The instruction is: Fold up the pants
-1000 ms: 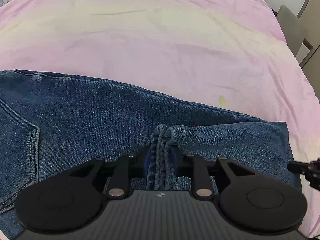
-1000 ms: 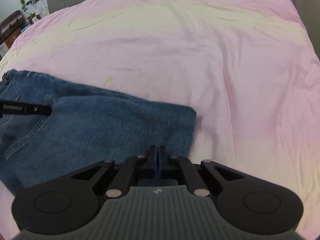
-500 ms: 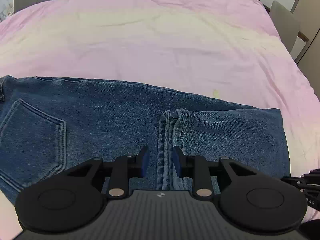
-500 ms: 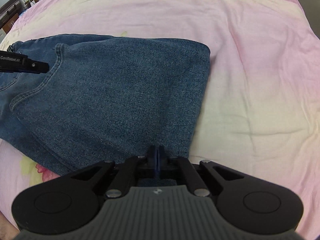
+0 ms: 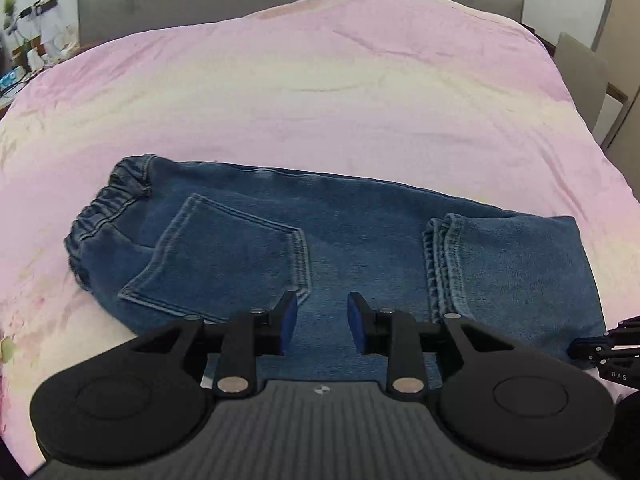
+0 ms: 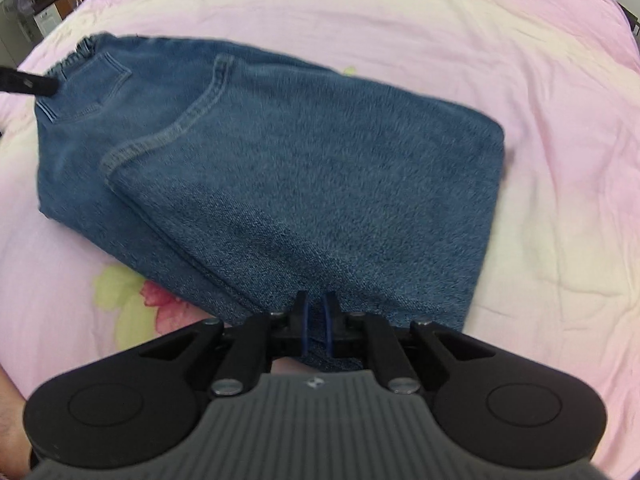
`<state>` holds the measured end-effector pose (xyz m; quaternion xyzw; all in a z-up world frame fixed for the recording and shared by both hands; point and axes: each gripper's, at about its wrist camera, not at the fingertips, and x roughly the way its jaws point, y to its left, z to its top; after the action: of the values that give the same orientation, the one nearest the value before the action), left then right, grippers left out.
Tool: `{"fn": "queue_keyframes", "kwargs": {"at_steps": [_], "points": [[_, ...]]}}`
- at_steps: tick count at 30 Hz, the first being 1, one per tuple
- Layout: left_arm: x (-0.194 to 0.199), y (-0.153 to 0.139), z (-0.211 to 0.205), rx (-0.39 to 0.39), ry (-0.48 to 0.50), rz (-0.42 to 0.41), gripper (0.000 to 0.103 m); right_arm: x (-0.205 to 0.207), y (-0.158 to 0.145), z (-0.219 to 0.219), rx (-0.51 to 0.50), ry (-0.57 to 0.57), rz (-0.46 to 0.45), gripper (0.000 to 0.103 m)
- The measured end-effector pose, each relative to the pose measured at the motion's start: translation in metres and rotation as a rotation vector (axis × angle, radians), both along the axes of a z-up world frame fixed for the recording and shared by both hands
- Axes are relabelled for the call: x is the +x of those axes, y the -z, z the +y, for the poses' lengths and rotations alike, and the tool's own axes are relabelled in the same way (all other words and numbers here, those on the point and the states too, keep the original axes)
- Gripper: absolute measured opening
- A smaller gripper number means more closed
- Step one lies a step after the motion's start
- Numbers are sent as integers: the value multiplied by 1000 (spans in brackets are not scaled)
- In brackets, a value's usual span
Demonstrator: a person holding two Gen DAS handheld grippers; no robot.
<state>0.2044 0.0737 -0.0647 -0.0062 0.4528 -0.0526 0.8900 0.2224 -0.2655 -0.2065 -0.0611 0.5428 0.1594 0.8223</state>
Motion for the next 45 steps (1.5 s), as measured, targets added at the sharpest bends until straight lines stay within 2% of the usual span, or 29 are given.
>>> {"fn": "queue_keyframes", "kwargs": {"at_steps": [5, 8, 10, 12, 13, 15, 18, 20, 23, 24, 26, 28, 30, 31, 35, 38, 41, 45], "points": [[-10, -7, 42, -39, -93, -29, 46, 13, -13, 13, -63, -24, 52, 5], [-14, -10, 66, -50, -136, -53, 54, 14, -40, 32, -80, -124, -9, 5], [-17, -10, 82, -65, -194, -69, 58, 18, -53, 49, -85, -197, -56, 11], [-19, -8, 95, -88, -234, -81, 63, 25, -59, 67, -89, -272, -92, 30], [-20, -6, 102, -102, -242, -89, 66, 30, -60, 77, -99, -309, -104, 33], [-22, 0, 115, -120, -289, -101, 78, 42, -58, 96, -126, -383, -111, 35], [-22, 15, 137, -174, -384, -87, 79, 61, -52, 121, -171, -477, -119, 35], [-21, 28, 152, -255, -437, -65, 80, 71, -50, 135, -164, -537, -118, 37], [-18, 45, 169, -294, -521, -59, 80, 86, -47, 152, -177, -639, -116, 55], [-16, 49, 174, -305, -540, -57, 80, 89, -45, 158, -190, -677, -116, 55], [-13, 57, 183, -345, -561, -53, 81, 98, -39, 168, -213, -751, -97, 55], [-9, 63, 191, -385, -564, -53, 83, 107, -33, 172, -212, -821, -59, 64], [-4, 69, 198, -406, -564, -48, 85, 116, -26, 175, -216, -871, -49, 78], [0, 73, 201, -412, -567, -43, 86, 119, -22, 177, -221, -892, -47, 80], [10, 82, 214, -449, -579, -36, 88, 132, -5, 181, -200, -933, 6, 84], [18, 89, 223, -501, -582, -44, 90, 141, 4, 180, -158, -938, 43, 85], [29, 97, 230, -516, -569, -65, 91, 146, 9, 179, -137, -938, 67, 85], [41, 107, 235, -534, -576, -78, 87, 151, 12, 177, -124, -939, 89, 86]]}}
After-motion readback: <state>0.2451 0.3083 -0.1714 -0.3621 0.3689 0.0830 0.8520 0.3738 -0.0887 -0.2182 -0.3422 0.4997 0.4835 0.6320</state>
